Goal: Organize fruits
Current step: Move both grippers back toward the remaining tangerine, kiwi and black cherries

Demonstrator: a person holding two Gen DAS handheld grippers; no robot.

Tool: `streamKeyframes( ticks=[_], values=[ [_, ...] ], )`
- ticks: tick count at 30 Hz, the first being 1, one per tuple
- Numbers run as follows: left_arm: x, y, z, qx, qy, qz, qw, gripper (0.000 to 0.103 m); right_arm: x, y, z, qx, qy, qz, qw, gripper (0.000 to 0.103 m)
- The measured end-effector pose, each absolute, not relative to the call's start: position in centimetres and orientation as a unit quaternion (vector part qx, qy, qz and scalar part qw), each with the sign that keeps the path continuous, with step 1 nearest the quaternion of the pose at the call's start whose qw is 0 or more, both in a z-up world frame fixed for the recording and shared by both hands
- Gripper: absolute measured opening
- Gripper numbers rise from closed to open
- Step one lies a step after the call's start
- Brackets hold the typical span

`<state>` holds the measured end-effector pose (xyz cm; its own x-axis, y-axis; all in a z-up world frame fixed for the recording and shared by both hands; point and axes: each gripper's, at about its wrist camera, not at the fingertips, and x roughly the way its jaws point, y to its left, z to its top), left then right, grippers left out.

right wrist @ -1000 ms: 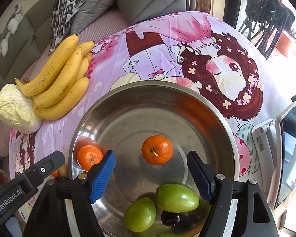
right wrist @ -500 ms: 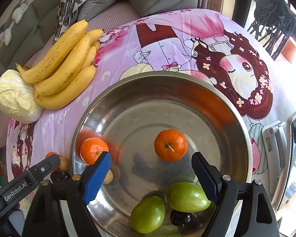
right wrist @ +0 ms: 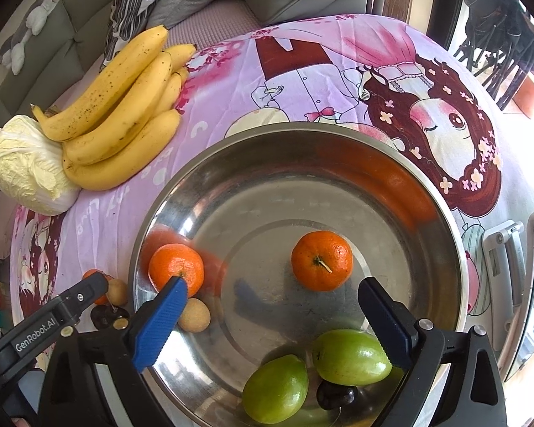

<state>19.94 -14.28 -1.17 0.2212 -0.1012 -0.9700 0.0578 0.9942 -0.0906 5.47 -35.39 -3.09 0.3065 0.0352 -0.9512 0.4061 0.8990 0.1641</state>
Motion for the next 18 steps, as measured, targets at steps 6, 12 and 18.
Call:
streamKeyframes(
  ticks=[6, 12, 18],
  values=[
    [20.19, -14.48, -1.76, -0.019, 0.626, -0.054, 0.777, 0.093, 5.48, -35.38, -3.11, 0.189, 0.577, -0.119, 0.786, 0.102],
    [20.16, -14.31, -1.79, -0.021, 0.624, -0.05, 0.779, 0.093, 5.37, -35.71, -3.03, 0.203, 0.569, -0.121, 0.787, 0.103],
    [20.19, -13.82, -1.65, -0.025, 0.622, -0.052, 0.781, 0.093, 5.33, -36.0, -3.34, 0.207, 0.574, -0.129, 0.782, 0.103]
  ],
)
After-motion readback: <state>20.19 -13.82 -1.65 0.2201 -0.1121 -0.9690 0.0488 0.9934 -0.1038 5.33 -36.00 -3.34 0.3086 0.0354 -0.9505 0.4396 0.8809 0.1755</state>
